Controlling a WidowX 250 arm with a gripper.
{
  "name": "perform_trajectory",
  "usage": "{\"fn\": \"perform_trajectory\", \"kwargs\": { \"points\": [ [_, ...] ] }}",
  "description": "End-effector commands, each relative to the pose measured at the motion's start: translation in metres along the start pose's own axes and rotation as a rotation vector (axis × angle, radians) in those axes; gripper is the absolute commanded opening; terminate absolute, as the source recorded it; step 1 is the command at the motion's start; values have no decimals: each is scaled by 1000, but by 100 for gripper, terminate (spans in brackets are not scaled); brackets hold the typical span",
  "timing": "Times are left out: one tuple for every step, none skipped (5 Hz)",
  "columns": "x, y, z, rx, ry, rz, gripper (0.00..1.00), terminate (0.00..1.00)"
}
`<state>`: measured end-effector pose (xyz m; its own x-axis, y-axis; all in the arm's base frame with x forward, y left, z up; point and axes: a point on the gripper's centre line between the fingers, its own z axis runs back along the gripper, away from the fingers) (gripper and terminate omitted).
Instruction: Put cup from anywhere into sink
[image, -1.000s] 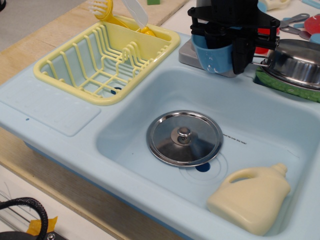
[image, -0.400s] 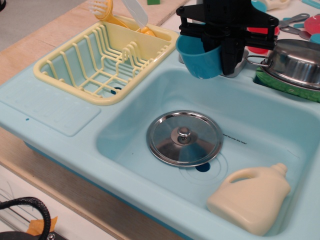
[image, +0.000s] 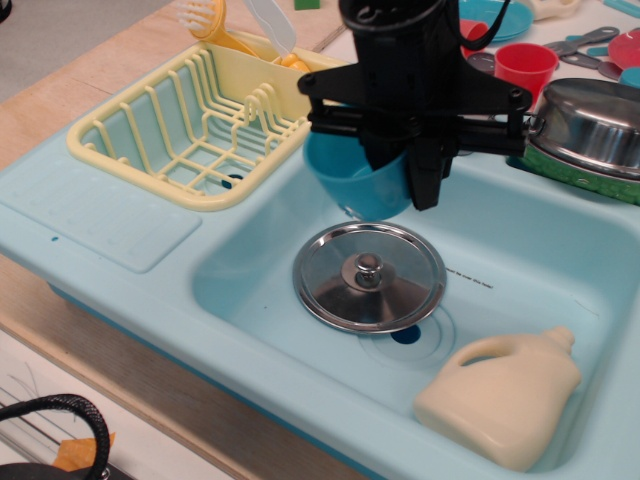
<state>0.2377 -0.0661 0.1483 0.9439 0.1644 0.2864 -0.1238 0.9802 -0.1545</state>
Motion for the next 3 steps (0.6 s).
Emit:
{"fn": "perform_trajectory", "kwargs": {
  "points": [
    [0,0,5,-47,-40,-31,100,0],
    [0,0,5,-47,-40,-31,100,0],
    [0,0,5,-47,-40,-31,100,100]
  ]
}}
